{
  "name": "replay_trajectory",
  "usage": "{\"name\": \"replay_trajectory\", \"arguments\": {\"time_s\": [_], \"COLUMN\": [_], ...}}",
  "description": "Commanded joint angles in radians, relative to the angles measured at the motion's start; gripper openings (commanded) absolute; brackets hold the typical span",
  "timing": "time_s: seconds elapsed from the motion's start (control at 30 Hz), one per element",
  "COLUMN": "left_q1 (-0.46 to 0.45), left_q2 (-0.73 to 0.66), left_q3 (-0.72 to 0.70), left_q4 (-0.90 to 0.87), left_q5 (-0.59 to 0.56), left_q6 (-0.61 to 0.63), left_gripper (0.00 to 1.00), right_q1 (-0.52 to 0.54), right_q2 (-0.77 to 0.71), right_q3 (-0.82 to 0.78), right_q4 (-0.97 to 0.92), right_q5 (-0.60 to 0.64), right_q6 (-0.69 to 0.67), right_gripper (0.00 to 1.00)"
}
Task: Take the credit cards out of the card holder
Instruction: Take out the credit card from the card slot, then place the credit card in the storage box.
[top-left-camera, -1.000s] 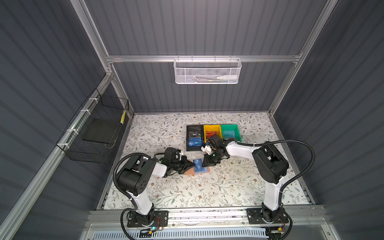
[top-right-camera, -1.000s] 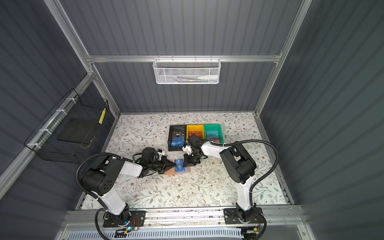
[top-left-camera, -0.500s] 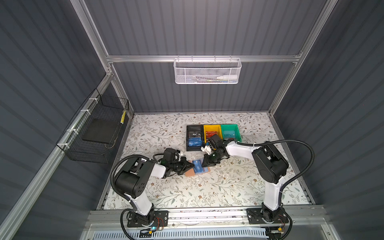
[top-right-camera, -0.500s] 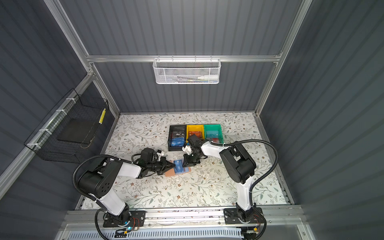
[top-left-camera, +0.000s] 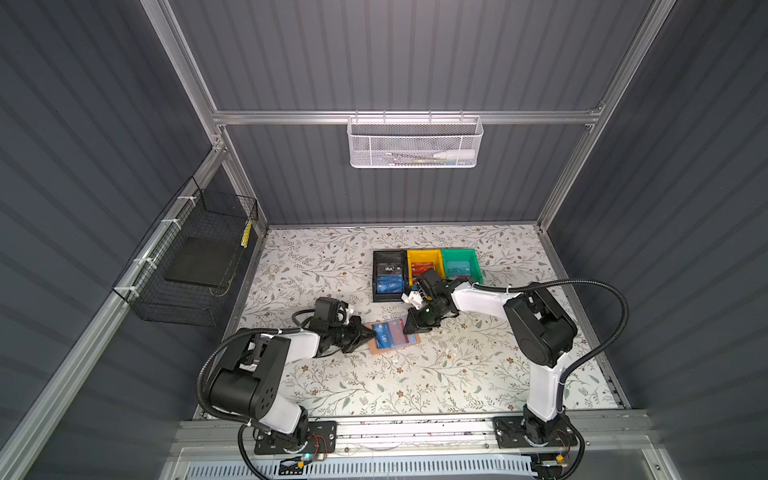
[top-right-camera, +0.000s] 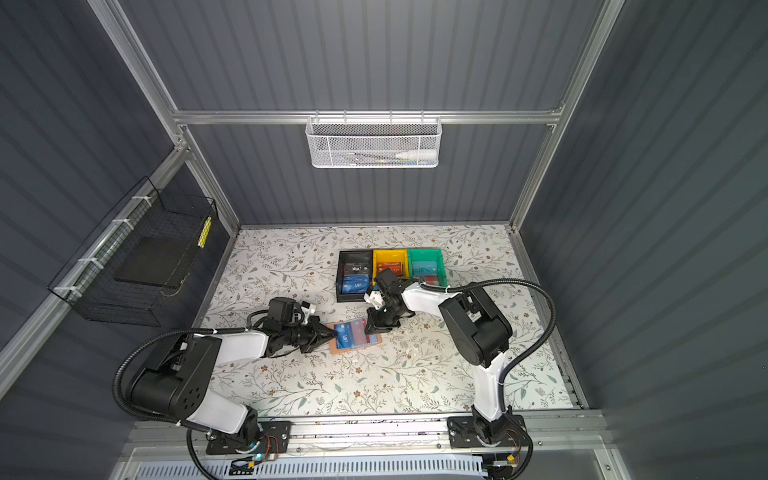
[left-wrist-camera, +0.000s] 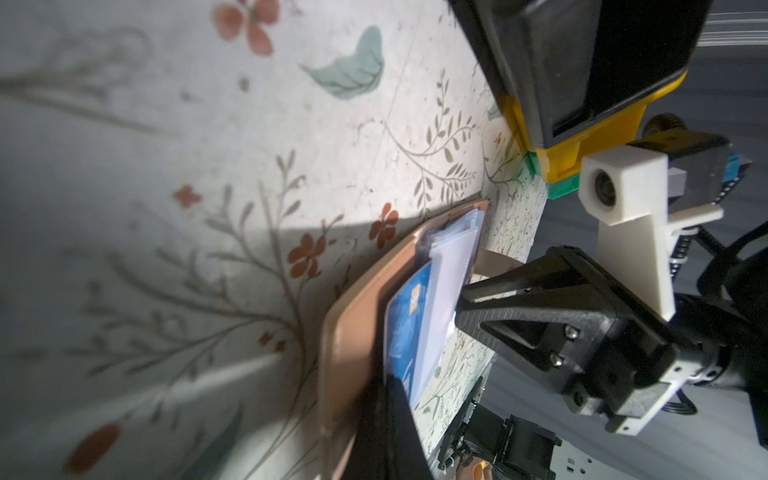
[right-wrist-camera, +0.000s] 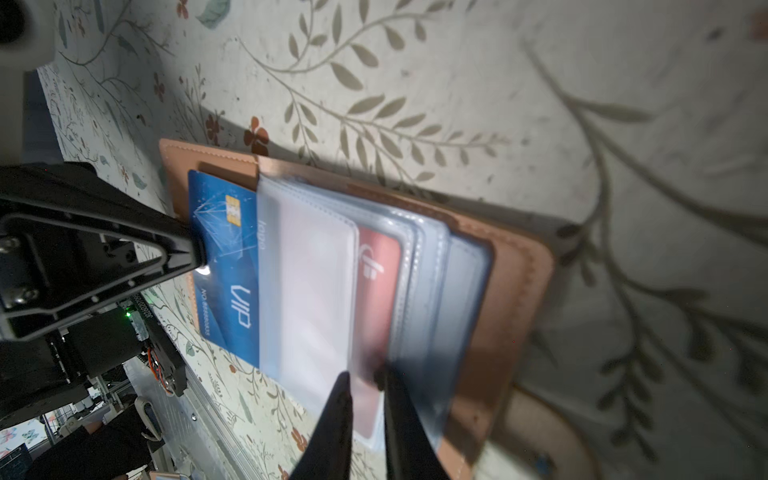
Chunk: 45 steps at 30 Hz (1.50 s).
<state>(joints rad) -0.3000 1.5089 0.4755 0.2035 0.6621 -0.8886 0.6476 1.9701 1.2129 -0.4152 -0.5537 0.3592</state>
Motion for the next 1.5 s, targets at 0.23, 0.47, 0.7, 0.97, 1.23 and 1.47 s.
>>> {"name": "replay_trajectory", "arguments": {"time_s": [0.23,0.47,0.7,0.97,1.23,1.47], "left_q1": [0.012,0.015,0.024,0.024,0.024,0.022], "left_q2": [-0.144,-0.157,-0.267,-0.352,-0.335,-0.312], "left_q3": [0.054,0.053,0.150,0.293,0.136,0.128], "left_q4": [-0.379,-0.401,-0.627,-0.818,-0.278,-0.096], "left_q5": [-0.140,-0.143,-0.255,-0.382,-0.042,0.048], "left_q6": [0.139,0.149,0.216,0.254,0.091,0.049], "left_gripper": [0.00,0.00,0.00,0.00,0.00,0.00], "right_q1": [0.012,0.044,0.047,0.047,0.032,-0.038], "right_q2": [0.061,0.063,0.017,-0.053,-0.108,-0.118], "right_q3": [-0.022,0.027,0.056,0.099,0.193,0.251], "right_q4": [-0.080,-0.123,-0.168,-0.233,-0.327,-0.349], "right_q5": [0.051,0.086,0.099,0.098,0.089,-0.078], "right_q6": [-0.002,-0.009,-0.021,-0.053,-0.114,-0.154], "right_gripper": [0.21,0.21,0.22,0.27,0.52,0.72]}}
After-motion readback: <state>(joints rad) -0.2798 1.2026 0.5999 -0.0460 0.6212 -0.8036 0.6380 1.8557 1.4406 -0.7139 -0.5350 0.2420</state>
